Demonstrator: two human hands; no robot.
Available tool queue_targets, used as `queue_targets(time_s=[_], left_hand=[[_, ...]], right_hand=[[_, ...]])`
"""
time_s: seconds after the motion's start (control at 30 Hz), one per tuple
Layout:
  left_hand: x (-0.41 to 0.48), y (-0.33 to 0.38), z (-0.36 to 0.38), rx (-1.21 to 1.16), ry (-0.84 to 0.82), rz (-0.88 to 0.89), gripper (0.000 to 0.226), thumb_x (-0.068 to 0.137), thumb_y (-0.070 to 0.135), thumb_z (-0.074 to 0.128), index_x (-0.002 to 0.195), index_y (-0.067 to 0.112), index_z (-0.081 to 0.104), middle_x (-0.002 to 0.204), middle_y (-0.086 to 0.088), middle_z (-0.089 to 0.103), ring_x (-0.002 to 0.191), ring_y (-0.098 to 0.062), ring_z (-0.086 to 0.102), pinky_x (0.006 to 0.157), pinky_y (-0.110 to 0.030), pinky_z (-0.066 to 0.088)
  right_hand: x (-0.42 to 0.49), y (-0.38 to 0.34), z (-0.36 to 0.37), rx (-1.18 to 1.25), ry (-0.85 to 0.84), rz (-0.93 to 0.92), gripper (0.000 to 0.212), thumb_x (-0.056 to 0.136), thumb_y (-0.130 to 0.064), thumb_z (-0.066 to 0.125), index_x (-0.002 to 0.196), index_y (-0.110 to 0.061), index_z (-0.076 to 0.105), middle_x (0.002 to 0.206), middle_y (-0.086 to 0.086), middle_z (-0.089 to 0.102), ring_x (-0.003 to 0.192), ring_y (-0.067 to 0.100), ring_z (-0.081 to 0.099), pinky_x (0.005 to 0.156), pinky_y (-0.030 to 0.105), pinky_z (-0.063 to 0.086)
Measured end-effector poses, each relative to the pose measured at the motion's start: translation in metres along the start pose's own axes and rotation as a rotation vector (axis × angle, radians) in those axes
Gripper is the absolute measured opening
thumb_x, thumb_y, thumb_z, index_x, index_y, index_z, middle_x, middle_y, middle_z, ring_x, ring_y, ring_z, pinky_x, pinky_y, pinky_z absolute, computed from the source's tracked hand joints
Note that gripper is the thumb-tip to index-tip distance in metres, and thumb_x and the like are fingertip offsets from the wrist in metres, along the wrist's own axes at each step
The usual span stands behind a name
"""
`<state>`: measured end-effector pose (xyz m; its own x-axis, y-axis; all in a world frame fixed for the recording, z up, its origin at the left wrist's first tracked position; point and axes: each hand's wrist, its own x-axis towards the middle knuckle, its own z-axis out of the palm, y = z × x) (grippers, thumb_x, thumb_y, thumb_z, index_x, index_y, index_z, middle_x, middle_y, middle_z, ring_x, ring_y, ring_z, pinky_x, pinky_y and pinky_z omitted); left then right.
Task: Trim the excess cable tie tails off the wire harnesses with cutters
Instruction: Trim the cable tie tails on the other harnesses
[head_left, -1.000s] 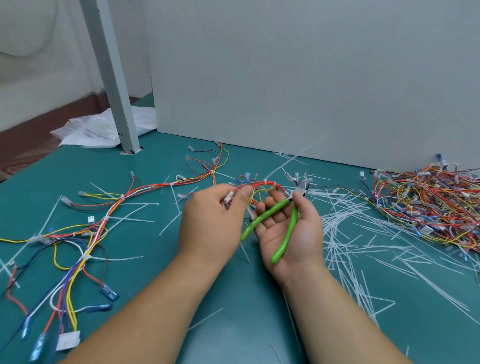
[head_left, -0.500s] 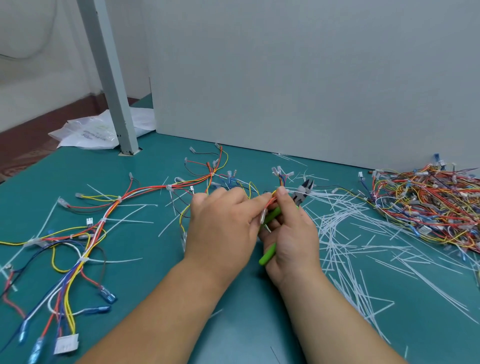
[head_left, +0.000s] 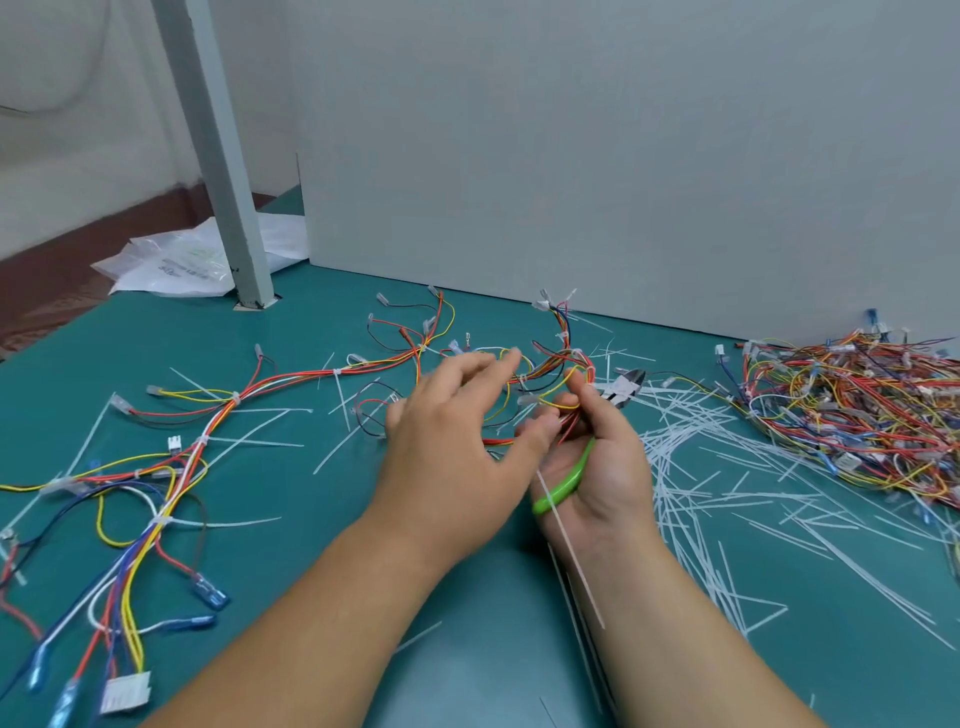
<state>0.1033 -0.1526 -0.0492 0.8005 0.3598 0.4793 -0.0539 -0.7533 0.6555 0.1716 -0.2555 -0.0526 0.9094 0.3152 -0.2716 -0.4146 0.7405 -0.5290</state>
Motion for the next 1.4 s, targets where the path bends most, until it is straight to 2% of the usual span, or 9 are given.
queue_targets(time_s=[0.17, 0.27, 0.47, 0.63, 0.77, 1.03, 1.13, 1.23, 1.4], left_hand=[[-0.003, -0.005, 0.005, -0.084, -0.124, -0.054, 0.040, 0.084, 0.057, 0.065, 0.121, 0.040, 0.069, 0.094, 0.017, 0.067, 0.091, -0.006, 0.063, 0.093, -0.040, 0.050], [-0.001, -0.008, 0.005, -0.094, -0.112, -0.122, 0.041, 0.087, 0.054, 0.070, 0.124, 0.039, 0.068, 0.085, 0.016, 0.068, 0.082, -0.007, 0.065, 0.079, -0.031, 0.054], [0.000, -0.013, 0.005, -0.048, -0.026, -0.161, 0.026, 0.090, 0.051, 0.067, 0.076, 0.029, 0.068, 0.055, 0.006, 0.055, 0.057, -0.017, 0.052, 0.055, -0.035, 0.049], [0.001, -0.011, 0.007, -0.216, 0.088, -0.154, 0.022, 0.090, 0.038, 0.072, 0.071, 0.027, 0.069, 0.056, 0.013, 0.059, 0.053, -0.006, 0.051, 0.049, -0.020, 0.035], [0.002, -0.009, 0.006, -0.401, 0.200, -0.203, 0.022, 0.090, 0.033, 0.073, 0.070, 0.025, 0.070, 0.050, 0.017, 0.054, 0.046, -0.005, 0.043, 0.045, -0.014, 0.029], [0.005, -0.007, 0.001, -0.469, 0.327, -0.187, 0.020, 0.090, 0.024, 0.076, 0.071, 0.026, 0.070, 0.062, 0.020, 0.065, 0.053, 0.000, 0.052, 0.051, -0.010, 0.036], [0.005, -0.008, 0.001, -0.430, 0.345, -0.160, 0.019, 0.089, 0.027, 0.075, 0.070, 0.029, 0.069, 0.066, 0.019, 0.067, 0.055, 0.000, 0.054, 0.052, -0.012, 0.039], [0.004, -0.009, 0.002, -0.399, 0.344, -0.134, 0.016, 0.087, 0.030, 0.073, 0.071, 0.029, 0.070, 0.067, 0.018, 0.067, 0.056, -0.002, 0.056, 0.053, -0.017, 0.042], [0.003, -0.007, 0.002, -0.276, 0.301, -0.009, 0.015, 0.088, 0.028, 0.073, 0.074, 0.024, 0.073, 0.068, 0.011, 0.066, 0.065, -0.010, 0.061, 0.061, -0.036, 0.051]], right_hand=[[-0.004, 0.001, 0.001, -0.076, -0.029, 0.055, 0.021, 0.100, -0.026, 0.061, 0.083, -0.015, 0.061, 0.068, 0.006, 0.051, 0.065, 0.022, 0.052, 0.061, 0.032, 0.055], [-0.006, 0.004, 0.002, -0.107, -0.040, -0.039, 0.009, 0.099, -0.018, 0.063, 0.105, -0.012, 0.068, 0.074, 0.006, 0.059, 0.065, 0.020, 0.057, 0.059, 0.034, 0.057], [-0.005, 0.013, -0.001, -0.261, -0.014, -0.172, 0.016, 0.100, -0.011, 0.059, 0.112, -0.011, 0.071, 0.083, 0.004, 0.067, 0.075, 0.018, 0.065, 0.082, 0.041, 0.051], [-0.010, 0.016, -0.002, -0.267, -0.058, -0.157, 0.021, 0.087, -0.032, 0.063, 0.083, -0.018, 0.079, 0.077, 0.003, 0.067, 0.071, 0.017, 0.065, 0.069, 0.033, 0.056], [-0.009, 0.021, -0.004, -0.395, -0.003, -0.242, 0.026, 0.098, -0.028, 0.056, 0.107, -0.013, 0.076, 0.084, 0.006, 0.066, 0.080, 0.024, 0.063, 0.080, 0.043, 0.054], [-0.022, 0.024, 0.000, -0.806, -0.046, -0.607, 0.024, 0.095, -0.037, 0.054, 0.098, -0.034, 0.077, 0.091, -0.016, 0.071, 0.084, 0.007, 0.061, 0.082, 0.022, 0.050], [-0.023, 0.023, -0.003, -0.984, -0.007, -0.723, 0.022, 0.102, -0.033, 0.057, 0.117, -0.030, 0.072, 0.110, -0.001, 0.072, 0.102, 0.009, 0.065, 0.093, 0.024, 0.049], [-0.024, 0.023, -0.002, -1.094, 0.043, -0.802, 0.020, 0.104, -0.022, 0.062, 0.108, -0.041, 0.066, 0.106, -0.001, 0.067, 0.098, 0.003, 0.061, 0.089, 0.016, 0.044], [-0.020, 0.021, -0.004, -1.192, 0.141, -0.797, 0.027, 0.103, -0.026, 0.061, 0.129, -0.026, 0.070, 0.104, -0.001, 0.062, 0.095, 0.005, 0.057, 0.082, 0.008, 0.039]])
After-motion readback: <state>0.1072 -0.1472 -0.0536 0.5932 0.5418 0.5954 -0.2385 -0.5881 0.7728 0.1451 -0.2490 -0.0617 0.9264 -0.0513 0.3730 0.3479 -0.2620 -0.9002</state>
